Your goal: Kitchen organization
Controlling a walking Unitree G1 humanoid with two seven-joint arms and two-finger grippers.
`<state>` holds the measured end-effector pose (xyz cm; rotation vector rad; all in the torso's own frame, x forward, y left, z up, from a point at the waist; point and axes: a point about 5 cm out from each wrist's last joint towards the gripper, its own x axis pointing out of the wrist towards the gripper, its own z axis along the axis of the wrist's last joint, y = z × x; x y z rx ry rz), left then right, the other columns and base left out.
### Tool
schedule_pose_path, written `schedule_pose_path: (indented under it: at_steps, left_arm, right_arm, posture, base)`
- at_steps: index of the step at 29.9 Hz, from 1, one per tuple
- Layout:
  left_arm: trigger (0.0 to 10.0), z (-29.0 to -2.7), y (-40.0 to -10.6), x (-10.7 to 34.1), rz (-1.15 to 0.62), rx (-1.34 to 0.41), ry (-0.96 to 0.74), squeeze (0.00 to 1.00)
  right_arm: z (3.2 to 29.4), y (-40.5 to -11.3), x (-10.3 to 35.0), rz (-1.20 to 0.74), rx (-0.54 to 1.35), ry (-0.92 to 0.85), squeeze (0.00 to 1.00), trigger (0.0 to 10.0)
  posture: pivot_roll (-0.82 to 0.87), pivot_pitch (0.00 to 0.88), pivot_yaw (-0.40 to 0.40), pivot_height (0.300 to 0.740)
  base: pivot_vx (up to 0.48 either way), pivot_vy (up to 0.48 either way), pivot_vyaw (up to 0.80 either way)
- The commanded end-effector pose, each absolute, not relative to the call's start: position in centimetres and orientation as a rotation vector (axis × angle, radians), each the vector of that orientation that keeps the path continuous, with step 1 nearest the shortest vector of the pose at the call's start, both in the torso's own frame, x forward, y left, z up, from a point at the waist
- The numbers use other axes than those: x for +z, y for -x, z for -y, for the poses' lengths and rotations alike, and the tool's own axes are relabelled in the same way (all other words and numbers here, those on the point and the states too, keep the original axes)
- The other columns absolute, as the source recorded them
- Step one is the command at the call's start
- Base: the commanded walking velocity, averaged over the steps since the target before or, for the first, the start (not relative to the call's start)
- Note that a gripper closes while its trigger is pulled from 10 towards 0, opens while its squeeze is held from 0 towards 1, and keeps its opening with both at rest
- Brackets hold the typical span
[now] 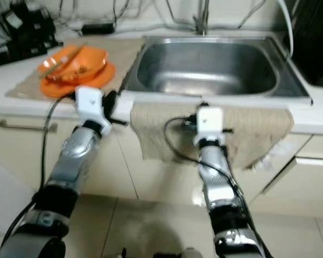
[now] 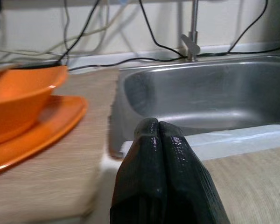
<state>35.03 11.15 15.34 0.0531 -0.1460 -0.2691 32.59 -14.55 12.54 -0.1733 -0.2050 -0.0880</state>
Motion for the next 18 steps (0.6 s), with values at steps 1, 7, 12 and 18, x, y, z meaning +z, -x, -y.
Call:
schedule_pose_path:
  at_steps: [1, 7, 12, 18]
  left_arm:
    - [10.0, -12.01, -35.3, 15.64, 0.143, -0.236, -0.069, 0.0]
    - [10.0, -12.08, -35.32, 15.53, 0.134, -0.238, -0.066, 0.0]
    - [10.0, -12.01, -35.32, 15.48, 0.127, -0.247, -0.094, 0.0]
    - [10.0, -11.97, -35.31, 15.55, 0.131, -0.259, -0.118, 0.0]
  right_arm:
    - [13.78, -32.73, 13.24, 0.236, -0.068, 0.167, 0.0, 10.0]
    - [13.95, -32.58, 12.85, 0.217, -0.075, 0.166, 0.0, 10.0]
    - [13.86, -32.51, 12.7, 0.21, -0.075, 0.162, 0.0, 10.0]
    - [13.65, -32.41, 12.48, 0.203, -0.069, 0.161, 0.0, 10.0]
  posture:
    - [-0.05, 0.0, 0.069, 0.74]
    - [-0.05, 0.0, 0.071, 0.74]
    - [-0.05, 0.0, 0.074, 0.74]
    - [-0.05, 0.0, 0.077, 0.74]
  base:
    - [0.0, 0.0, 0.0]
    - [0.0, 0.0, 0.0]
    - [0.0, 0.0, 0.0]
    - [0.0, 0.0, 0.0]
